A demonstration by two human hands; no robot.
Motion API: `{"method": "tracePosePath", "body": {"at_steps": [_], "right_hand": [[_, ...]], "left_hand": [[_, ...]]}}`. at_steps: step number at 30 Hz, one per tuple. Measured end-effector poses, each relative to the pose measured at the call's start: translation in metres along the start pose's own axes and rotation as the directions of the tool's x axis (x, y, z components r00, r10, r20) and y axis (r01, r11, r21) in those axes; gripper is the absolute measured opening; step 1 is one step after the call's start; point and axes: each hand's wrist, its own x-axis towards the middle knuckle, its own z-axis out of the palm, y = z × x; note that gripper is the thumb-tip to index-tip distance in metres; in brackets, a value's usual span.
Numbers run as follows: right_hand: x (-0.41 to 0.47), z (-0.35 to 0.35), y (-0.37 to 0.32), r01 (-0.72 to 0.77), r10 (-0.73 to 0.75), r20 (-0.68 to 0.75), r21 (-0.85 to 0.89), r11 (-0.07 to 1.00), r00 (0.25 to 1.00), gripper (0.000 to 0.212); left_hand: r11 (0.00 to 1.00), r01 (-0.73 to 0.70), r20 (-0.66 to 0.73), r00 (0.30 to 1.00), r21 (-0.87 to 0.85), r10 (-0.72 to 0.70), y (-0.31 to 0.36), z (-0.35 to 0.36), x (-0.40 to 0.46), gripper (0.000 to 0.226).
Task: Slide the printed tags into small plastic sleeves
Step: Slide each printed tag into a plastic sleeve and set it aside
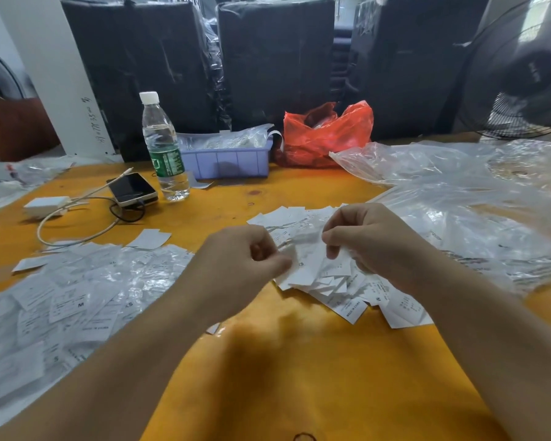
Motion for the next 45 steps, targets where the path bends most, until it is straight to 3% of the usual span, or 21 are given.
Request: {"method": "tracePosePath", "body": {"at_steps": [3, 5, 8, 14, 19, 24, 27, 30, 33, 38, 45], "right_hand": [[-0.003, 0.003, -0.003, -0.034, 0.033, 0.042, 0.011, 0.999, 0.999, 0.006], [-0.005, 0.006, -0.005, -0.058, 0.056, 0.076, 0.030, 0.998, 0.996, 0.006], [-0.009, 0.011, -0.009, -0.083, 0.073, 0.143, 0.066, 0.994, 0.987, 0.007], [-0.018, 0.024, -0.014, -0.078, 0.048, 0.283, 0.097, 0.992, 0.958, 0.013], [-0.020, 0.027, -0.014, -0.094, 0.029, 0.366, 0.161, 0.982, 0.930, 0.015], [-0.022, 0.032, -0.013, -0.090, -0.027, 0.427, 0.250, 0.964, 0.904, 0.011], [-0.023, 0.036, -0.011, -0.089, -0.053, 0.462, 0.281, 0.956, 0.885, 0.014], [-0.023, 0.038, -0.011, -0.094, -0.067, 0.460, 0.318, 0.943, 0.885, 0.020], [-0.024, 0.040, -0.010, -0.102, -0.083, 0.444, 0.378, 0.920, 0.892, 0.035], [-0.026, 0.043, -0.014, -0.043, -0.120, 0.336, 0.440, 0.897, 0.934, 0.020], [-0.028, 0.045, -0.015, -0.023, -0.095, 0.265, 0.407, 0.913, 0.959, 0.024]], "left_hand": [[0.938, 0.170, 0.015, 0.985, -0.304, -0.173, -0.011, -0.011, -0.010, 0.022], [0.791, 0.248, 0.061, 0.964, -0.559, -0.259, -0.017, -0.014, -0.018, 0.019], [0.691, 0.256, 0.066, 0.955, -0.676, -0.289, -0.023, -0.018, -0.022, 0.014], [0.745, 0.169, 0.001, 0.975, -0.645, -0.221, -0.025, -0.018, -0.022, 0.003], [0.725, 0.164, -0.018, 0.971, -0.669, -0.236, -0.024, -0.018, -0.023, 0.004], [0.609, 0.140, -0.115, 0.926, -0.781, -0.361, -0.019, -0.016, -0.024, 0.015], [0.551, 0.136, -0.093, 0.925, -0.823, -0.368, -0.007, -0.017, -0.027, 0.024], [0.494, 0.149, -0.026, 0.944, -0.857, -0.330, -0.001, -0.015, -0.030, 0.018], [0.516, 0.169, -0.003, 0.948, -0.840, -0.317, -0.002, -0.008, -0.031, 0.011], [0.573, 0.215, 0.065, 0.960, -0.791, -0.271, -0.003, -0.001, -0.033, 0.006], [0.600, 0.216, 0.112, 0.972, -0.770, -0.206, -0.004, 0.002, -0.034, 0.012]]}}
